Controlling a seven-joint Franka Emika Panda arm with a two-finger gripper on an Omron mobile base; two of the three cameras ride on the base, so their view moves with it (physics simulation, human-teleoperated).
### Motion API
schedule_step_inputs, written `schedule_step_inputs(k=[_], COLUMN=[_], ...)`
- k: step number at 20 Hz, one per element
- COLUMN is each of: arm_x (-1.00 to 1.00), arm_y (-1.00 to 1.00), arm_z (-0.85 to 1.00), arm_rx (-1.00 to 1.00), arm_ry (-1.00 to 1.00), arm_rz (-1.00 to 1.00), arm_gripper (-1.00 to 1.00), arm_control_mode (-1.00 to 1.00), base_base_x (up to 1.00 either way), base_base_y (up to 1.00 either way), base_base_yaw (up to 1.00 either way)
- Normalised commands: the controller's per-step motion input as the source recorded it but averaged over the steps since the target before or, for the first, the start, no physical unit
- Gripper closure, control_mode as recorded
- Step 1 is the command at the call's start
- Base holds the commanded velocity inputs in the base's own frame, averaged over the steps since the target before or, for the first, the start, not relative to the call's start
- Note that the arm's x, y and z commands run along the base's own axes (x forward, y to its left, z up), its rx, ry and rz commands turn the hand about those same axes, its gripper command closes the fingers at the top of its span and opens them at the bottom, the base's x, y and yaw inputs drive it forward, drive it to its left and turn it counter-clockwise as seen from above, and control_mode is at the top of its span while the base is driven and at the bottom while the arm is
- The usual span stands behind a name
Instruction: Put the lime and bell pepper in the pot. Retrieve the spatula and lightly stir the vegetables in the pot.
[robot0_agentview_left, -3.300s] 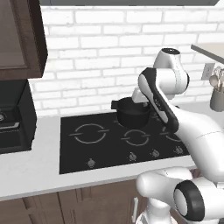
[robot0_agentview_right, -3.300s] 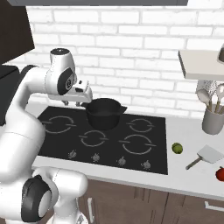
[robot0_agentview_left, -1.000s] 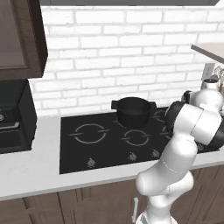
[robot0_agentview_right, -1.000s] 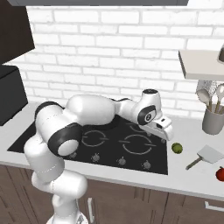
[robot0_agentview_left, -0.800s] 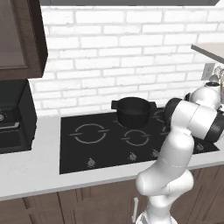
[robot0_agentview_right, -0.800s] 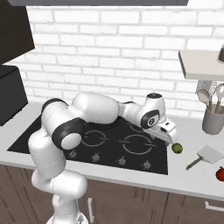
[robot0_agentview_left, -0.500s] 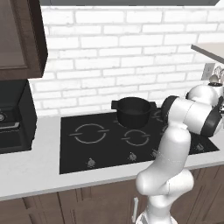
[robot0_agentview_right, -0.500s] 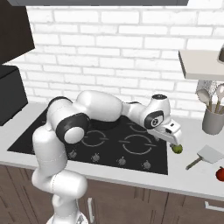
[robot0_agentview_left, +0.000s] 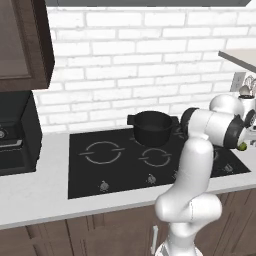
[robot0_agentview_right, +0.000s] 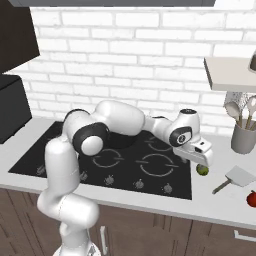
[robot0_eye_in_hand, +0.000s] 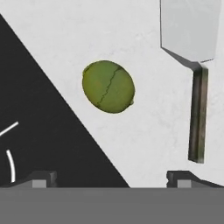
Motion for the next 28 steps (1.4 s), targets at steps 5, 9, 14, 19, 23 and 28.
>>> schedule_step_inputs(k=[5, 9, 14, 19, 23, 28], arm_x=[0.08, 0.13, 0.14, 0.13, 0.12, 0.13], arm_y=[-0.12, -0.08, -0.09, -0.12, -0.12, -0.14], arm_z=[-0.13, -0.21, -0.18, -0.17, -0.17, -0.14], arm_rx=[0.0, 0.0, 0.0, 0.0, 0.0, 0.01], arm_ry=[0.03, 0.0, 0.01, 0.01, 0.01, 0.0], arm_rz=[0.0, 0.0, 0.0, 0.0, 0.0, 0.0], arm_gripper=[-1.0, -1.0, -1.0, -1.0, -1.0, -1.0], arm_control_mode=[-1.0, -1.0, -1.0, -1.0, -1.0, -1.0], base_base_x=[0.0, 0.0, 0.0, 0.0, 0.0, 0.0], base_base_y=[0.0, 0.0, 0.0, 0.0, 0.0, 0.0], base_base_yaw=[0.0, 0.0, 0.0, 0.0, 0.0, 0.0])
